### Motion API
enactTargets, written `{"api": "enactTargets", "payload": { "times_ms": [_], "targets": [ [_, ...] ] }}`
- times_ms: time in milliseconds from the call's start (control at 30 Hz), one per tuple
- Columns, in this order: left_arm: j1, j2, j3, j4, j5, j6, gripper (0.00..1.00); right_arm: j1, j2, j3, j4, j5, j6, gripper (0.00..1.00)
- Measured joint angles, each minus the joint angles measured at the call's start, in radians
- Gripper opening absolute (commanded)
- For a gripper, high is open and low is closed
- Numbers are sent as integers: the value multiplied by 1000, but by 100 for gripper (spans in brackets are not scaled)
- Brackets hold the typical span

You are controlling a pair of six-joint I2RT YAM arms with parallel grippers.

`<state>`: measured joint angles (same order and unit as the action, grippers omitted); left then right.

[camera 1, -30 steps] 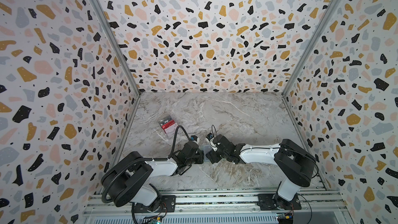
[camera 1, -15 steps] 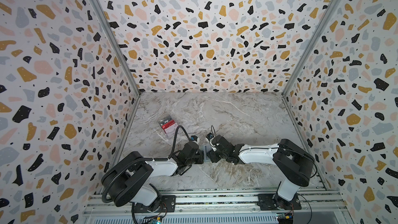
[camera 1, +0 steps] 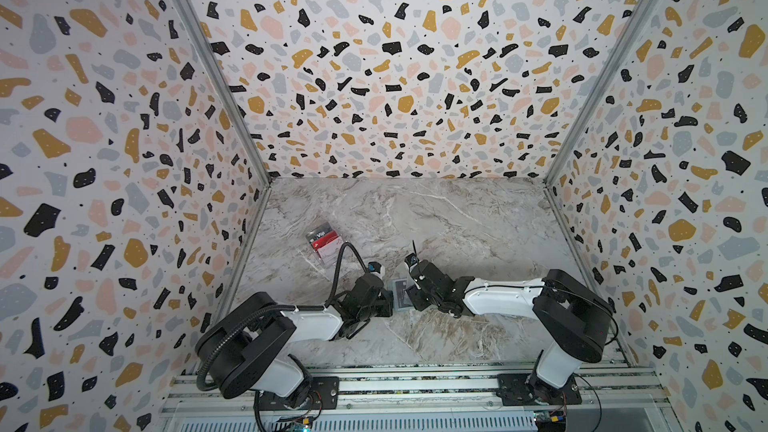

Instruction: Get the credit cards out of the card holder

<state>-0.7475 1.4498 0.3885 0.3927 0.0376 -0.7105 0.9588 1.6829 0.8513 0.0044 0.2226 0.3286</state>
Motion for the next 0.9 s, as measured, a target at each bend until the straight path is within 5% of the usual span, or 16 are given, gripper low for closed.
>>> {"api": "enactTargets", "payload": {
  "times_ms": [733,900],
  "targets": [
    [-1,1,0,0,-3,0,0,-29,-183,-32,-162,132,40,50],
    [-1,1,0,0,-4,0,0,-67,-211,-2,-172,-4,21,50]
  ]
}}
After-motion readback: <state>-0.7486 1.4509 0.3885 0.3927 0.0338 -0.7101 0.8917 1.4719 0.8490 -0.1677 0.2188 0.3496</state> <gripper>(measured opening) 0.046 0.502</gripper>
